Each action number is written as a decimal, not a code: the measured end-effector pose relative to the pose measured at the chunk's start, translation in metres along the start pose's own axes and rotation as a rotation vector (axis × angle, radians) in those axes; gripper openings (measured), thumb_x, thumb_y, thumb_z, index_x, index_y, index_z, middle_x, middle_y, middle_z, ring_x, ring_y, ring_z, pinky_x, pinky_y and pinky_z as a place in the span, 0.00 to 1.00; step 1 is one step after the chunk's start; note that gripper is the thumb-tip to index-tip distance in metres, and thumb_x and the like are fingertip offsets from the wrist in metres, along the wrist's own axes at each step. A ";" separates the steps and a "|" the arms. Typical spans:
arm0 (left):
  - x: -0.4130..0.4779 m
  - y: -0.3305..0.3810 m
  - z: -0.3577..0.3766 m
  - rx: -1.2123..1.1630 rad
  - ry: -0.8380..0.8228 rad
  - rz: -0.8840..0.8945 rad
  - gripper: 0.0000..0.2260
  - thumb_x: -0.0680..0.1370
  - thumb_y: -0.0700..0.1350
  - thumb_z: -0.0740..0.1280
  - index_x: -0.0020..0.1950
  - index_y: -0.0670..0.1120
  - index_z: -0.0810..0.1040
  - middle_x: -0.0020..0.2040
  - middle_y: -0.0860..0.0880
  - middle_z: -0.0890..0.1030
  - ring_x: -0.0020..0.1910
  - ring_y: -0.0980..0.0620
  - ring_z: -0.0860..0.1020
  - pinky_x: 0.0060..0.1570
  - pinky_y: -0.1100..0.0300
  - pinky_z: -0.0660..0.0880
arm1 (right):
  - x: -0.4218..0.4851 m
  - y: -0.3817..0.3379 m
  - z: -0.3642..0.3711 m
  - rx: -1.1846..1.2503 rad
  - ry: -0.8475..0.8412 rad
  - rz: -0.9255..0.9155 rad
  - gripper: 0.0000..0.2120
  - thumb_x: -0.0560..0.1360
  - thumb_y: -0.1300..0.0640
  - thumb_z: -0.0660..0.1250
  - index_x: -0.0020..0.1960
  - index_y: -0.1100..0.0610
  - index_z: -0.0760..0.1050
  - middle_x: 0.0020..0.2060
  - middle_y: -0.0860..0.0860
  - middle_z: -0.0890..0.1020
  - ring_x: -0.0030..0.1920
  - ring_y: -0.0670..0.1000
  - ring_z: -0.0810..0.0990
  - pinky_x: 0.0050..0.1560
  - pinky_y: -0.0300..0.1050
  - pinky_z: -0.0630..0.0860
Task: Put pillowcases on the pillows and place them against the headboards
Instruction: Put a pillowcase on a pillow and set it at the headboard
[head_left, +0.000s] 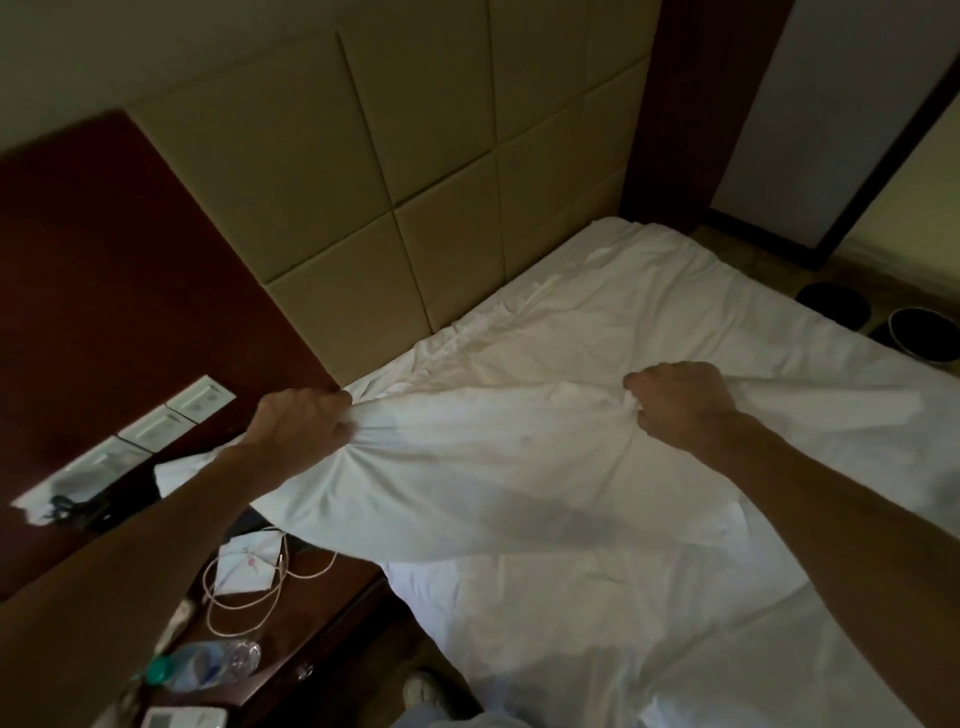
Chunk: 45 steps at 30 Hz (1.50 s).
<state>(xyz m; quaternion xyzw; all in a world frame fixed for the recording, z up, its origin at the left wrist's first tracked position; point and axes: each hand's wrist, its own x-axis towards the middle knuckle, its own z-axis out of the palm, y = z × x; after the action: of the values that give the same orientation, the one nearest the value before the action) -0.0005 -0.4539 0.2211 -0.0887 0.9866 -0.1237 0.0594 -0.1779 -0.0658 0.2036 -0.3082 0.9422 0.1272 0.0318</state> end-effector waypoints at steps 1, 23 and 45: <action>-0.001 -0.010 -0.008 -0.014 0.015 -0.031 0.09 0.74 0.53 0.65 0.43 0.48 0.79 0.37 0.46 0.83 0.36 0.41 0.82 0.35 0.53 0.79 | 0.010 -0.002 -0.013 0.010 0.016 -0.009 0.11 0.76 0.51 0.63 0.56 0.48 0.77 0.50 0.49 0.82 0.49 0.54 0.82 0.44 0.43 0.71; -0.071 -0.171 0.064 -0.199 0.000 -0.401 0.14 0.77 0.53 0.67 0.63 0.54 0.78 0.47 0.54 0.84 0.41 0.54 0.82 0.32 0.61 0.74 | 0.189 -0.159 -0.104 0.041 0.245 -0.303 0.06 0.74 0.56 0.65 0.49 0.49 0.78 0.47 0.47 0.80 0.48 0.52 0.80 0.40 0.44 0.72; 0.012 -0.175 0.163 -0.283 0.044 -0.577 0.22 0.73 0.61 0.62 0.62 0.50 0.74 0.52 0.49 0.79 0.50 0.46 0.76 0.47 0.50 0.74 | 0.375 -0.156 -0.053 0.317 -0.463 -0.545 0.31 0.74 0.49 0.64 0.75 0.43 0.60 0.69 0.46 0.71 0.65 0.50 0.72 0.58 0.45 0.71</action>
<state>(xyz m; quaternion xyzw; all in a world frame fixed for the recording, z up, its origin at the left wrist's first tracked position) 0.0380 -0.6612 0.1078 -0.3695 0.9292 0.0011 -0.0123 -0.3882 -0.4155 0.1685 -0.5016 0.8017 0.0332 0.3233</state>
